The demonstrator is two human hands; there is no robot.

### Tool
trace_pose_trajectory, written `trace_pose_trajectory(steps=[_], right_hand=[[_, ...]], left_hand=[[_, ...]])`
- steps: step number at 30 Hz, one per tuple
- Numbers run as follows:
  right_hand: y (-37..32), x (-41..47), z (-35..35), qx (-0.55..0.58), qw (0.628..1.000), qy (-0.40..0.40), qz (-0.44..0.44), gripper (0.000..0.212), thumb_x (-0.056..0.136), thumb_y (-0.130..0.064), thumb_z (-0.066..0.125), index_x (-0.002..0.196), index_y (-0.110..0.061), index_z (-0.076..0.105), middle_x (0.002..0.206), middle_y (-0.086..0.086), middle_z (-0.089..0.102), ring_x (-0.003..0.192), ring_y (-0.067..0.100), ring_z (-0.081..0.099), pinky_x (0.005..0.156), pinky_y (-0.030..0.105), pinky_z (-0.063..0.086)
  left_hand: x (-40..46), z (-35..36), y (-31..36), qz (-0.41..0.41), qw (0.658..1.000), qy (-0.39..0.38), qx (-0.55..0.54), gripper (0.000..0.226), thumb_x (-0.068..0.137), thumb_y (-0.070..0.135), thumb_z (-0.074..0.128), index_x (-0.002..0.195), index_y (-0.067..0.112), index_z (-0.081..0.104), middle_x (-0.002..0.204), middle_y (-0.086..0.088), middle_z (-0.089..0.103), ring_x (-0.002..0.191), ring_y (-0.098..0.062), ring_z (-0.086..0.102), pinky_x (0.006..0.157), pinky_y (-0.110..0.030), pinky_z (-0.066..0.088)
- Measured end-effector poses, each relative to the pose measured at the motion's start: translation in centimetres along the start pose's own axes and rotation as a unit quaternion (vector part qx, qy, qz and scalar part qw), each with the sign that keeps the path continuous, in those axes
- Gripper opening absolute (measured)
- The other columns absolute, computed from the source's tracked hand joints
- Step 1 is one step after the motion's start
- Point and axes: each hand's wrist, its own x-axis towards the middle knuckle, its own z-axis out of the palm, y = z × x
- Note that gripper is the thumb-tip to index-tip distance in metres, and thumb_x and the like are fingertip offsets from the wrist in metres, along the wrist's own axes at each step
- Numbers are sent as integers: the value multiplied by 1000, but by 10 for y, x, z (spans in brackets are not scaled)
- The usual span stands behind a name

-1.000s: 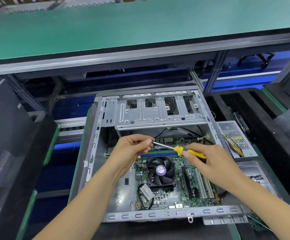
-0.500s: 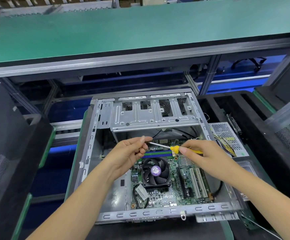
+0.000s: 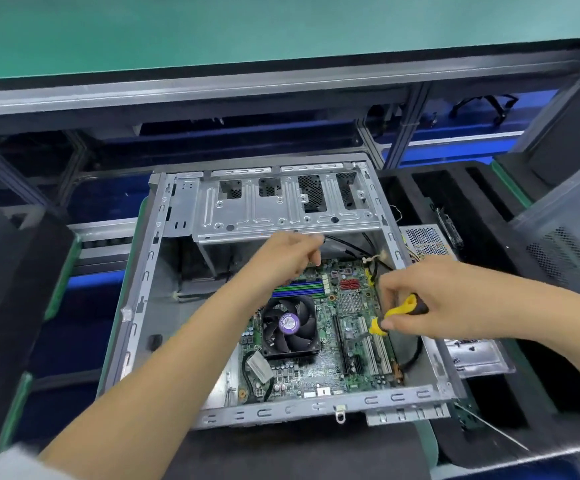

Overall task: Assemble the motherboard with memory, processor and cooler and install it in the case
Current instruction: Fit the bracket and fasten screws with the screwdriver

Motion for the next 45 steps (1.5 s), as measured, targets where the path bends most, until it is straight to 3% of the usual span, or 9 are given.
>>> trace_pose_trajectory(steps=[14,18,20,22,27,30,37,39,45], right_hand=[[-10,18,37,-158,983,-80,-56,18,87,-42,52,86,-23,51,60,-7,44,46,3,36,39,21,19],[-7,22,47,-176,978,-87,-76,18,86,-41,49,88,-23,51,61,-8,42,53,10,39,46,27,29],[-6,22,51,-187,975,-84,-82,21,86,-43,48,90,-23,53,59,-8,38,59,18,44,52,30,34],[-5,22,54,-194,974,-81,-85,23,86,-45,47,90,-23,53,58,-8,37,61,21,45,55,30,37],[-5,23,58,-207,971,-85,-86,25,86,-47,46,91,-24,53,59,-7,38,60,22,44,58,31,38],[-6,23,58,-208,971,-84,-83,24,87,-48,46,92,-25,54,58,-8,36,59,20,41,59,31,37],[-4,24,61,-219,969,-79,-80,28,86,-50,45,92,-24,54,58,-9,36,58,20,41,57,29,35],[-4,24,62,-221,969,-80,-79,28,86,-50,46,92,-25,54,57,-9,36,57,19,40,56,29,33],[-5,25,61,-217,970,-84,-75,25,86,-50,47,91,-26,54,56,-10,35,56,17,39,56,30,33]], left_hand=[[26,17,-17,49,998,16,47,40,98,32,49,70,9,66,41,14,29,35,-3,24,50,-24,27],[27,23,-16,57,997,1,43,38,98,28,49,72,7,67,74,34,33,73,14,19,56,-22,28],[29,21,-16,53,998,-7,40,37,99,27,49,73,5,66,49,22,60,32,6,28,51,-20,26],[29,19,-16,50,998,-3,42,37,98,28,50,72,6,66,35,12,32,32,-1,25,42,-17,25],[26,18,-15,49,998,-9,48,37,98,26,49,74,4,66,35,1,43,30,0,36,41,-15,24],[25,19,-14,45,998,-5,44,36,98,24,50,76,2,67,91,19,57,66,18,50,46,-15,26],[21,18,-11,53,997,-7,52,35,99,23,50,77,1,68,78,23,45,51,19,53,47,-13,25],[21,18,-10,56,997,-8,48,35,99,23,50,75,3,67,76,26,38,77,17,35,52,-15,26],[23,19,-12,56,997,-14,42,35,99,24,50,76,4,67,74,32,34,67,13,14,50,-17,27]])
